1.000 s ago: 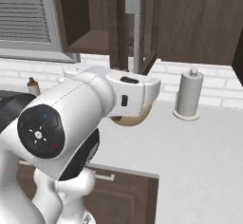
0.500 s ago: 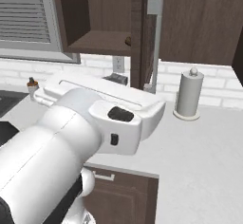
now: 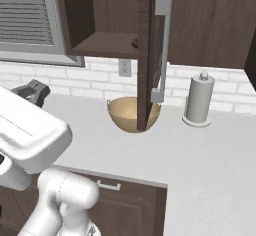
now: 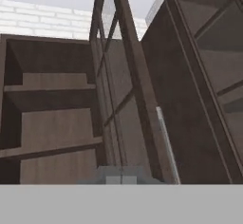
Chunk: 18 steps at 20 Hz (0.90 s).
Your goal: Open the cabinet, pick up the bread from the cabinet and place it in the basket. Then move the basket to the dining counter.
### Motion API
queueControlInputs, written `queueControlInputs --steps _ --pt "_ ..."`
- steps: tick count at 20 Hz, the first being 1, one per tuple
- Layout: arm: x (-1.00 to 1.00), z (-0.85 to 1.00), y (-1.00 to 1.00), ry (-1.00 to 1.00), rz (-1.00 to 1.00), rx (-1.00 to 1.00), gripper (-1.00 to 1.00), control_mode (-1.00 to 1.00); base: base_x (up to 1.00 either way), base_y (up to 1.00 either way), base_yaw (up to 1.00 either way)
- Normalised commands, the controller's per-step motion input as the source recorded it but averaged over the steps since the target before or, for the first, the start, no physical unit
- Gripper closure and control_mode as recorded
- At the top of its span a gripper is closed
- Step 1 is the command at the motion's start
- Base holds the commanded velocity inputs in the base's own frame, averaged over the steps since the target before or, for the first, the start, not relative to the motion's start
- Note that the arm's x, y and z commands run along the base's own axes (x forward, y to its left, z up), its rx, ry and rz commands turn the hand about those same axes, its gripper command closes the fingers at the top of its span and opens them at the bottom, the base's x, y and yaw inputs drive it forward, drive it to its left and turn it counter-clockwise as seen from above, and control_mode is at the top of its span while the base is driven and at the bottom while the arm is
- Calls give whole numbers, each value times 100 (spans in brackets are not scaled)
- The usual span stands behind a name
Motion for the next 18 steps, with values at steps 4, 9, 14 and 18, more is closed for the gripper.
queueControlInputs --steps 4,9,14,18 --pt "64 0 100 0 -18 -5 100 -100 0 0 0" --pt "97 0 100 16 -8 -3 100 -100 0 0 0" --pt "95 4 49 48 1 7 100 -100 0 0 0" --pt "96 -3 -1 63 12 28 100 -100 0 0 0"
